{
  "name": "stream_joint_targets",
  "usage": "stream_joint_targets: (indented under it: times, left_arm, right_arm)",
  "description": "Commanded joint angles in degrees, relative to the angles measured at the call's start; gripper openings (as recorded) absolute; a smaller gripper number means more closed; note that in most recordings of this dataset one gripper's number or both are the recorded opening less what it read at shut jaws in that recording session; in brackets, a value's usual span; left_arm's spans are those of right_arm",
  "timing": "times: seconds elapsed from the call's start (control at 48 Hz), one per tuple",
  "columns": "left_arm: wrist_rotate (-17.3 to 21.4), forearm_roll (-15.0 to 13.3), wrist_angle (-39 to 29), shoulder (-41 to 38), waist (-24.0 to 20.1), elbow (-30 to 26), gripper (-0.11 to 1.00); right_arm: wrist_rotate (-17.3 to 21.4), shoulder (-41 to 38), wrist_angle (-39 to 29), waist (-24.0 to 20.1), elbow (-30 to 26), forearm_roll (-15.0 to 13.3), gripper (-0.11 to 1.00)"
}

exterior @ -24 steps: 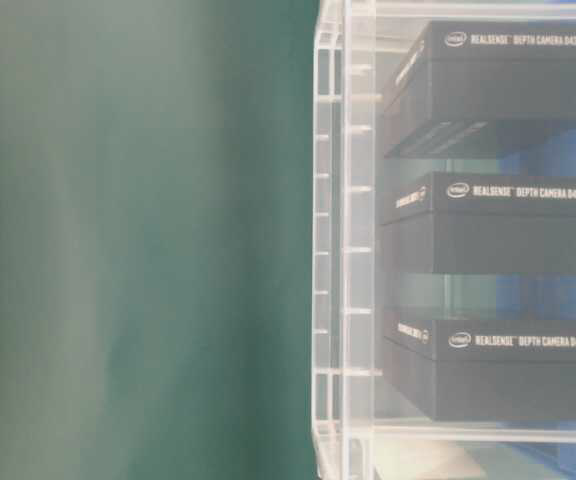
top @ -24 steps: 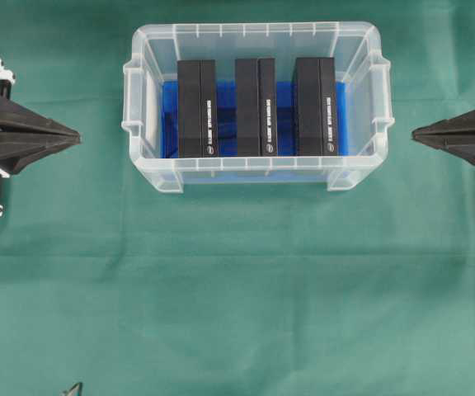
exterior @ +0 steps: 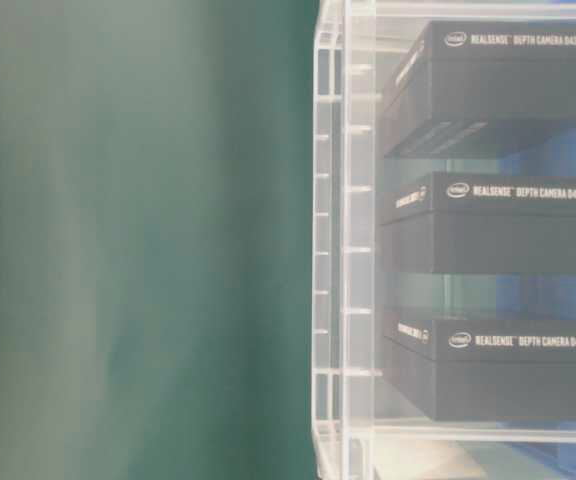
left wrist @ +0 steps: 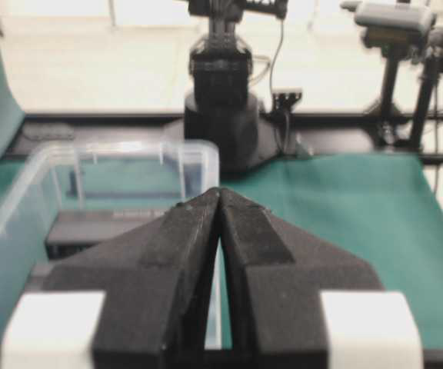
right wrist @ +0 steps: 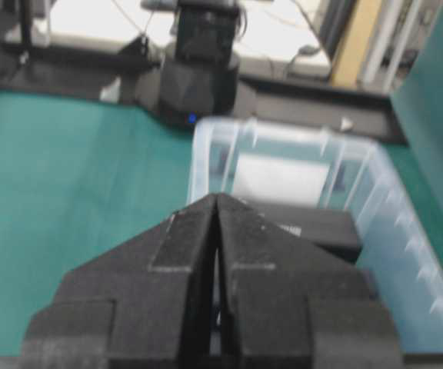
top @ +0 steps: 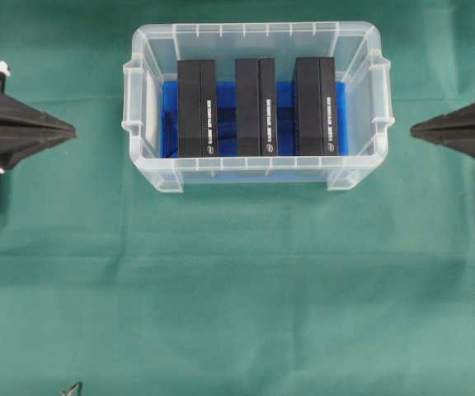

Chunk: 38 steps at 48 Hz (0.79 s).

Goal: Take the box out of the case with the right arm.

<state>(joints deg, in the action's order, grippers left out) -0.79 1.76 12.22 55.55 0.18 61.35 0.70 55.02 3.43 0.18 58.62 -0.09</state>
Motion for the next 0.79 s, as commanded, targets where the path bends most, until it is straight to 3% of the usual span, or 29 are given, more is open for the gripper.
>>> stream_joint_targets:
  times: [0.0, 0.229, 0.375, 0.542, 0.772]
  left_arm:
    - [-0.2, 0.2, -3.5, -0.3, 0.0, -5.6, 0.00]
    - [-0.2, 0.2, -20.7, -0.8, 0.0, -17.9, 0.00]
    - [-0.2, 0.2, -27.9, -1.6, 0.0, -24.4, 0.00]
    - [-0.3, 0.2, -31.1, -2.1, 0.0, -25.6, 0.00]
    - [-2.2, 0.1, -35.8, -3.3, 0.0, -26.8, 0.00]
  right_arm:
    - [0.1, -0.5, -3.0, 0.1, -5.5, 0.2, 0.00]
    - [0.5, -2.3, -13.0, 0.0, -16.9, 0.2, 0.00]
    - [4.3, -4.3, -17.3, 0.0, -22.9, 0.2, 0.00]
    - [8.7, -5.6, -21.2, 0.1, -24.7, 0.0, 0.00]
    - [10.4, -5.7, -27.0, 0.1, -25.4, 0.0, 0.00]
